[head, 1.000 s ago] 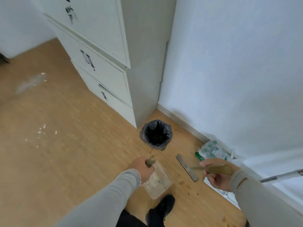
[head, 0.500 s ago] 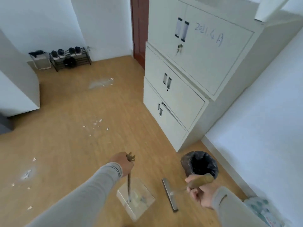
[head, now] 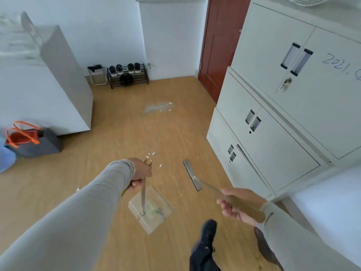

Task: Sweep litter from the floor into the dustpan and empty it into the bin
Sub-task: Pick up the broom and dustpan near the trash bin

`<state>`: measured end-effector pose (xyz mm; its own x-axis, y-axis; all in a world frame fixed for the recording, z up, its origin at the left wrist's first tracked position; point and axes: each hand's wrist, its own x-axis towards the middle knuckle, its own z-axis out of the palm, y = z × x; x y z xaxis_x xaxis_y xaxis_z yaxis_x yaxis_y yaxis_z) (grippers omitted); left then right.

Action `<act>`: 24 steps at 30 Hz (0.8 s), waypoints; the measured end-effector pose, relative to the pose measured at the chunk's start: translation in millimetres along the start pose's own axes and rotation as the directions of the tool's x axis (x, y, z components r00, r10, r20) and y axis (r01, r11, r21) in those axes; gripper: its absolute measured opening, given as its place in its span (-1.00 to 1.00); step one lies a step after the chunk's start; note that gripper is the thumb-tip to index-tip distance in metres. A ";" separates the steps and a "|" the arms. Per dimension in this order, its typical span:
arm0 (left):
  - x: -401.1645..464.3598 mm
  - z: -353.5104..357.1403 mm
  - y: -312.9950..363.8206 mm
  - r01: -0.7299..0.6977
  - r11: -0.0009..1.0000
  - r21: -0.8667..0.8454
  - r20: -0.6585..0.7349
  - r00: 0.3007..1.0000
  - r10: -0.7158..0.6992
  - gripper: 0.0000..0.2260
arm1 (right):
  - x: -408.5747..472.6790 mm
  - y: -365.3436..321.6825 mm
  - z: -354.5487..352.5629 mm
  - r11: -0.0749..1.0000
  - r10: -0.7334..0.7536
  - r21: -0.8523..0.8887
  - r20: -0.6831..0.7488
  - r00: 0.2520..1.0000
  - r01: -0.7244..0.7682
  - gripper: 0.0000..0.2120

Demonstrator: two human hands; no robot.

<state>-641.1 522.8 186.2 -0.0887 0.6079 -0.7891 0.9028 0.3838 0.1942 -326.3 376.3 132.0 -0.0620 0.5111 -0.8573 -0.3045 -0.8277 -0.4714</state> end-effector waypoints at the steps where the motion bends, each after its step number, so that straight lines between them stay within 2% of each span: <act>1: 17.3 -7.8 8.2 -0.012 1.000 -0.013 -0.061 0.998 0.011 -0.73 | 20.5 -4.5 -1.8 0.988 0.096 -0.121 -0.031 0.995 -0.099 -0.80; 3: 49.1 -25.1 25.3 -0.047 0.997 -0.061 -0.201 0.979 0.034 -0.75 | 66.1 -19.7 -0.6 0.885 0.215 -0.393 -0.127 0.968 -0.248 -0.71; 5: 68.1 -49.0 41.7 -0.026 0.992 -0.126 -0.274 0.962 -0.010 -0.79 | 111.0 -51.9 8.2 0.778 0.163 -0.586 -0.162 0.973 -0.228 -0.64; 7: 80.3 -77.7 53.4 -0.003 0.980 -0.200 -0.311 0.949 -0.060 -0.79 | 143.2 -90.7 20.0 0.700 0.133 -0.687 -0.142 0.981 -0.195 -0.62; 9: 92.9 -109.0 59.1 -0.005 0.971 -0.240 -0.373 0.924 -0.088 -0.81 | 163.3 -135.0 30.5 0.688 0.161 -0.698 -0.117 0.980 -0.197 -0.60; 12: 115.4 -147.3 57.7 -0.022 0.965 -0.263 -0.454 0.885 -0.103 -0.85 | 182.0 -203.8 42.0 0.746 0.169 -0.633 -0.121 0.978 -0.207 -0.64; 16: 155.2 -190.0 61.2 -0.075 0.972 -0.221 -0.526 0.849 -0.054 -0.87 | 205.3 -276.9 63.7 0.771 0.126 -0.607 -0.153 0.980 -0.194 -0.64; 20: 212.8 -237.3 69.4 -0.128 0.952 -0.277 -0.556 0.830 -0.050 -0.89 | 242.1 -342.8 95.5 0.768 0.056 -0.618 -0.196 0.979 -0.167 -0.64; 24: 274.6 -294.8 76.6 -0.188 0.926 -0.326 -0.555 0.831 -0.026 -0.90 | 278.7 -403.9 135.8 0.794 0.060 -0.573 -0.255 0.965 -0.201 -0.66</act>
<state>-720.3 924.1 156.2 -0.3312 0.8811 -0.3377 0.7159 0.4678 0.5183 -349.7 884.5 111.5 0.1643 0.3841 -0.9086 0.3154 -0.8932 -0.3205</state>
